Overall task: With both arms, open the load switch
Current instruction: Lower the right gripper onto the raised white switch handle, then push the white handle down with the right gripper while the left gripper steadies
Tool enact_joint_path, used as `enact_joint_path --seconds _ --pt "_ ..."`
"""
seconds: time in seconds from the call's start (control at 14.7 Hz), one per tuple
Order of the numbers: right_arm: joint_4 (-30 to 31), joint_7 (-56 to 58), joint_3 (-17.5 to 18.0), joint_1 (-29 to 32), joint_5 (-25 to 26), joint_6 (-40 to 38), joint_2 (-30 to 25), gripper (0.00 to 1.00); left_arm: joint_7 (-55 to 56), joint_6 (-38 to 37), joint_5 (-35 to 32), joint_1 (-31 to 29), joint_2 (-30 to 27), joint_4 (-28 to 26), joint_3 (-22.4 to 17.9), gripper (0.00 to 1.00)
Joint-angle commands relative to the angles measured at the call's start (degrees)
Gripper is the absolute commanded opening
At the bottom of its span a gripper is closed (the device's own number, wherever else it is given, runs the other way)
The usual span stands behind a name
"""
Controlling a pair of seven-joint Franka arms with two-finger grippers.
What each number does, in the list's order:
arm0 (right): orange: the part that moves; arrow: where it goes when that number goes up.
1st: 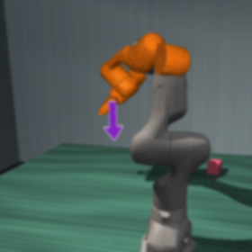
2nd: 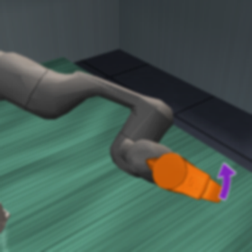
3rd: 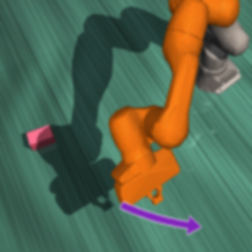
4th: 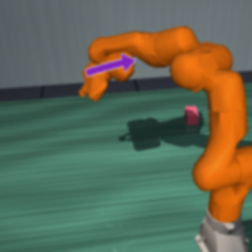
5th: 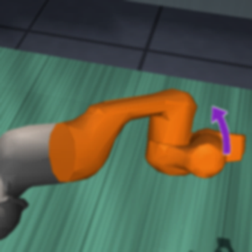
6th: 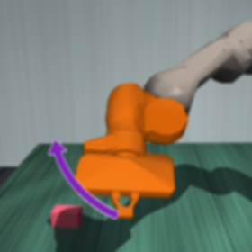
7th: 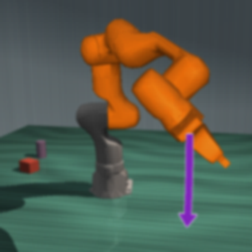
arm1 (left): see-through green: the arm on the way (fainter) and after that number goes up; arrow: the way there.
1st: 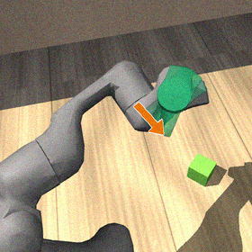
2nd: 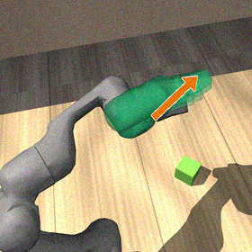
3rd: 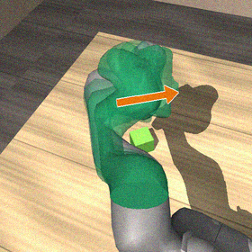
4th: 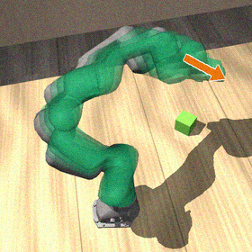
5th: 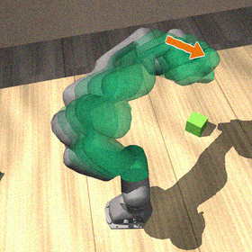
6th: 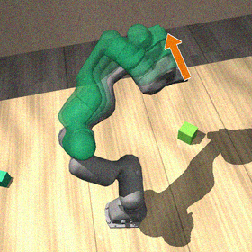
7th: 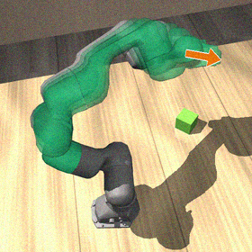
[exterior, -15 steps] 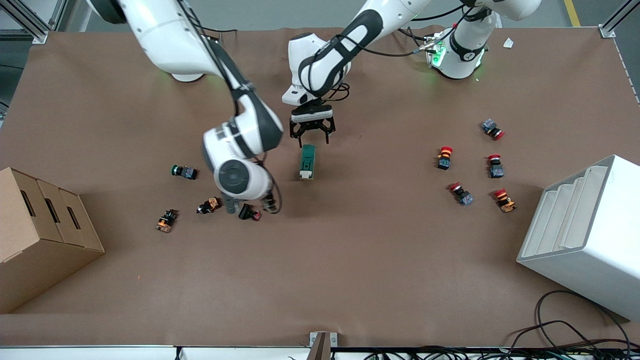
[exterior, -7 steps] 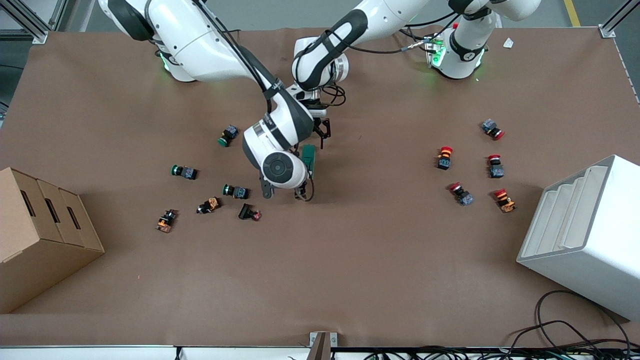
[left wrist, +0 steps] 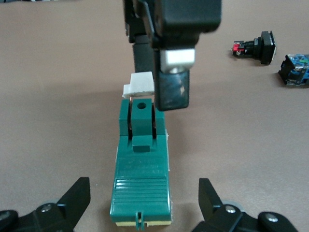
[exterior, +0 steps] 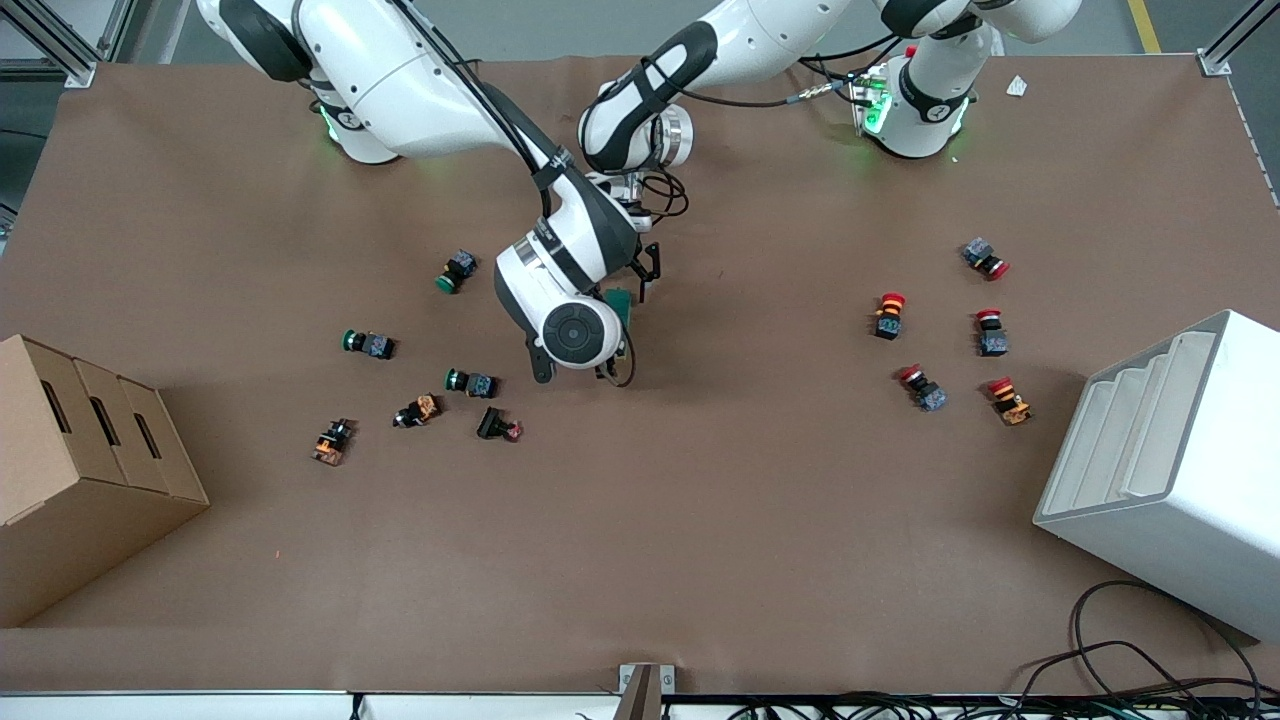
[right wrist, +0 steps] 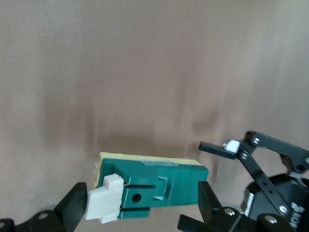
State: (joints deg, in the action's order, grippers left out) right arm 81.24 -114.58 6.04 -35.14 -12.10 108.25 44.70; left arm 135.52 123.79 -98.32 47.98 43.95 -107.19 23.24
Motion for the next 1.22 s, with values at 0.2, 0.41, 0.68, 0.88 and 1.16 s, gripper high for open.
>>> enact_joint_path --seconds 0.2,0.41,0.68,0.88,1.16 --pt "-2.5 0.9 5.6 4.3 -0.8 -6.7 -0.4 0.98 2.1 -1.5 -3.6 0.4 1.2 0.1 -0.3 0.99" --pt "-2.4 0.9 6.5 4.4 -0.7 -6.8 -0.4 0.98 2.1 -1.5 -3.6 0.4 1.5 0.1 -0.3 0.99" --pt "-2.0 2.4 6.5 4.0 -0.6 -9.6 -0.3 0.98 2.1 -1.5 -3.6 0.5 1.5 0.1 -0.3 0.99" --pt "-1.7 2.7 6.4 3.4 -0.6 -11.3 -0.3 0.98 2.1 -1.5 -3.6 0.7 1.4 0.1 -0.3 0.99" --pt "0.9 2.9 6.3 1.9 -0.5 -10.6 0.1 0.98 2.1 -1.5 -3.6 0.6 1.4 0.1 -0.3 0.99"
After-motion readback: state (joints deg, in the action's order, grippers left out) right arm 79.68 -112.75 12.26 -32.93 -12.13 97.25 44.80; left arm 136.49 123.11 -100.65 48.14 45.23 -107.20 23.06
